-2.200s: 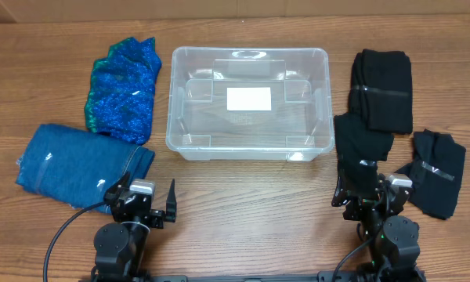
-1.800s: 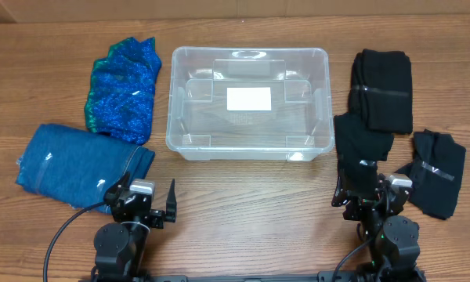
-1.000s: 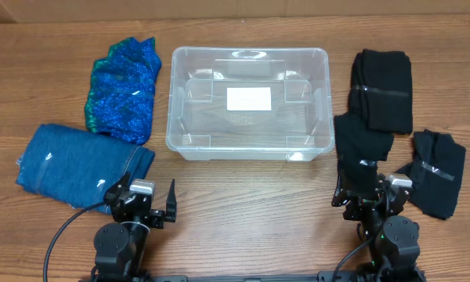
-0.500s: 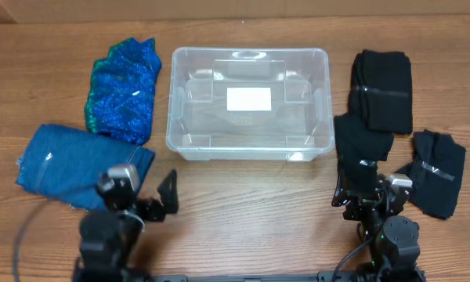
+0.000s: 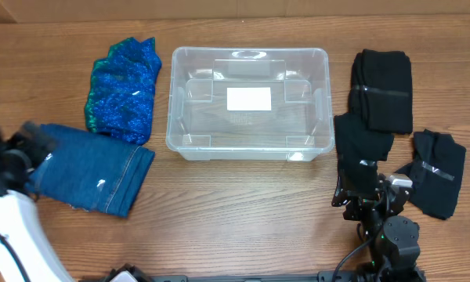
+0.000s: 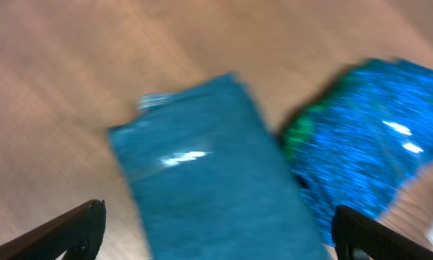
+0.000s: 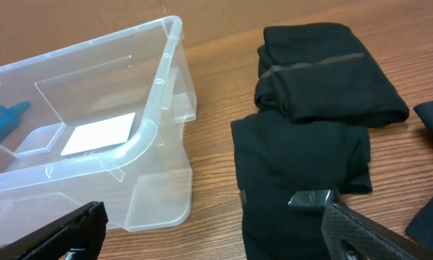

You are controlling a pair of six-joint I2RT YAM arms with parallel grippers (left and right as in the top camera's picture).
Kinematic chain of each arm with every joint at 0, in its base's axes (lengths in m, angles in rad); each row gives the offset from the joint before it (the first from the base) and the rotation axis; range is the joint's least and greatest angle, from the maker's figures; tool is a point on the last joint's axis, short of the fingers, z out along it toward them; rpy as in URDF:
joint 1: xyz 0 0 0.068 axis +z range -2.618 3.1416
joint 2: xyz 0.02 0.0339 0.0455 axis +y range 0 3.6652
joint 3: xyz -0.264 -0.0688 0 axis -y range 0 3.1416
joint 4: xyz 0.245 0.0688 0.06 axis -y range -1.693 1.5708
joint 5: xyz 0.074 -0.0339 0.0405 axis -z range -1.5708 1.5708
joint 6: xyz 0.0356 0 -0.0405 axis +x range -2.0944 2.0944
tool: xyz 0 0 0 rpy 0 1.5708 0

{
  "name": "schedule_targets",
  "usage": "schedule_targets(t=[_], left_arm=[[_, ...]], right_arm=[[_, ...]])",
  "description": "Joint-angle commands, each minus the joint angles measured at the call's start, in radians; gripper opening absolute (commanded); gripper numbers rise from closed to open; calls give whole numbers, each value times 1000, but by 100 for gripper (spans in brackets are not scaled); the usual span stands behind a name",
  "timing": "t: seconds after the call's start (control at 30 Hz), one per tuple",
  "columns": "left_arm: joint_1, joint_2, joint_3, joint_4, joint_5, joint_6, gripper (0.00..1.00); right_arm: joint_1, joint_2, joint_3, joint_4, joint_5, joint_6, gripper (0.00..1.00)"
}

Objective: Pack container
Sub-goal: 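Reach the left gripper to the folded blue denim and grasp it, then carry the denim with the left gripper and lower it into the bin's right side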

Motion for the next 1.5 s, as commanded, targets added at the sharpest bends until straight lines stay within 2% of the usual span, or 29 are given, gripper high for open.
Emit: schedule_targets(t=[0.0,0.1,0.2,0.3,0.37,0.53,0.57,0.63,0.7,0.73,0.8,0.87,0.97,1.03,1.2,1.27,1.37,1.47], left_arm=[[161,134,26,23,96,58,100],[229,267,27,115,179,182,100],[228,378,27,212,258,354,100],[227,470,27,288,345,459,100],[227,523,27,309,345,524,100],[192,661,27,370,392,536,99],[175,687,27,362,399,536,97],[116,751,27,326,399,528,86],[74,781,27,291,395,503,56],[68,780,27,285,394,452,34],[89,761,27,261,399,322,4],[115,724,38,218,436,258,4],[145,531,141,116,682,73,4],[133,371,204,119,838,-113,4],[43,74,253,279,876,-512,4],[-65,-31,253,410,798,-690,4],[-272,-64,252,430,521,-795,4],[-588,6,252,433,249,-903,4]], right_arm=[[-4,-7,-9,2,-2,2,100],[-4,-7,-9,2,-2,2,100],[-4,-7,-9,2,-2,2,100],[-4,-7,-9,2,-2,2,100],[-4,-7,-9,2,-2,2,100],[-4,-7,-9,2,-2,2,100],[-4,-7,-9,2,-2,2,100],[-4,-7,-9,2,-2,2,100],[-4,-7,-9,2,-2,2,100],[-4,-7,-9,2,-2,2,100],[-4,-7,-9,2,-2,2,100],[-4,-7,-9,2,-2,2,100],[-4,-7,-9,2,-2,2,100],[-4,-7,-9,2,-2,2,100],[-4,-7,-9,2,-2,2,100],[-4,-7,-9,2,-2,2,100],[-4,-7,-9,2,-2,2,100],[-4,-7,-9,2,-2,2,100]])
